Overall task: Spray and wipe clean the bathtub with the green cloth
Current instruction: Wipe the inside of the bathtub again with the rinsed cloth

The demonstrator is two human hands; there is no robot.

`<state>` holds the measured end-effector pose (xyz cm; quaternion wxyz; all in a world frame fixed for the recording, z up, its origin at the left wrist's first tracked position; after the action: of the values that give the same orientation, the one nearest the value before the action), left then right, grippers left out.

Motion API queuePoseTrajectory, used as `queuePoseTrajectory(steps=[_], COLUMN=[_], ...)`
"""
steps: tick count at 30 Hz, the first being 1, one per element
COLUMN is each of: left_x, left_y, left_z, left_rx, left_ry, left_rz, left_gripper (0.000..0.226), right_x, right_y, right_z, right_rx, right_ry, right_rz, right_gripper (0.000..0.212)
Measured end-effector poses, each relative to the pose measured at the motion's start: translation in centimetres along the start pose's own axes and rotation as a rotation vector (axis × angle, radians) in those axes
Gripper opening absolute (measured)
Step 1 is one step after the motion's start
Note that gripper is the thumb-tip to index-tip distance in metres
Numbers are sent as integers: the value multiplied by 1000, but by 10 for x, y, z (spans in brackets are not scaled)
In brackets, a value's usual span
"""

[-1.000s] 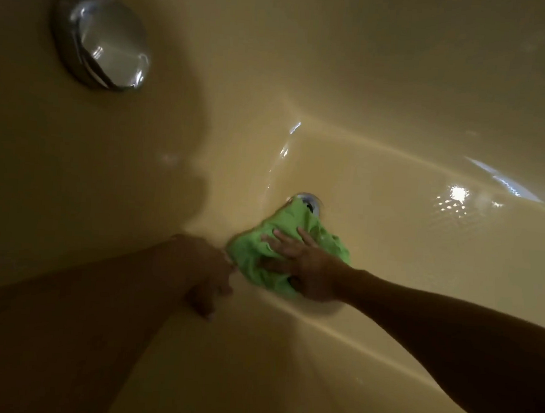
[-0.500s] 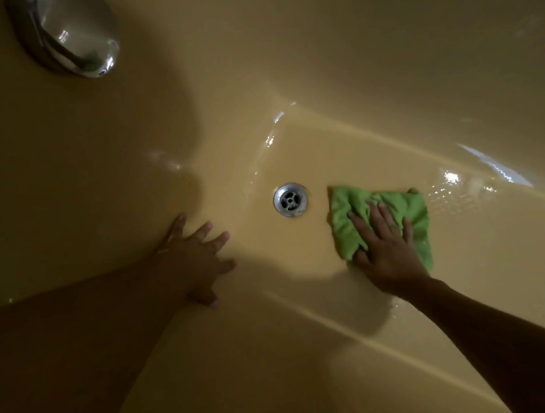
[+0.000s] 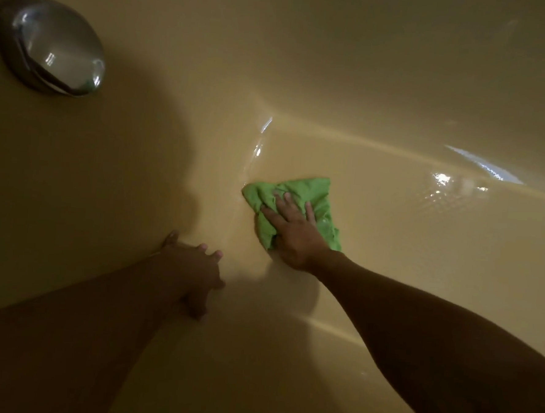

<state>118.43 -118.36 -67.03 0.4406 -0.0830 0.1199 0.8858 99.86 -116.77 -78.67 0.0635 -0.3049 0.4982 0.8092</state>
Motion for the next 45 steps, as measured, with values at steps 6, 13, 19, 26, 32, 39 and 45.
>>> queuePoseTrajectory(steps=[6,13,19,26,32,39,45], left_x=[-6,-9,5,46,63,111,156], left_y=[-3,-3,-5,15,24,29,-6], left_z=[2,11,34,93,144,217,287], left_rx=[-78,-184,-223,-84,303,530,611], left_ry=[-2,-112,-91,-113,-108,-87,-81], left_rz=[47,158,278,444,848,1043,1269], left_gripper=[74,65,69,57,45,45,37], right_x=[-52,-67,-68,-59,-52,-66,-84], right_y=[-29,-43,4,63,109,165,209], right_z=[4,75,158,259,316,354,414], right_rx=[-90,-302,-533,-474,13,291,370], right_ry=[225,273,-100,-453,-573,-567,-641], right_rz=[-165,-347,-830,-1403,-1556,-1618,-1623], right_gripper=[78,70,64,43,48,42,37])
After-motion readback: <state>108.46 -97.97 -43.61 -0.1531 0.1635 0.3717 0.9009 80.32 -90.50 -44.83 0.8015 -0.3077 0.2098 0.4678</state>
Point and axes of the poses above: each hand's wrist, its own z-axis away from the middle knuckle, its own y-axis out of the back of the hand, x = y × z, the point moved 2 cm from there along -z, towards the middle knuckle, and after that the axes turned 9 degrees about y, right-handed, at the moved point
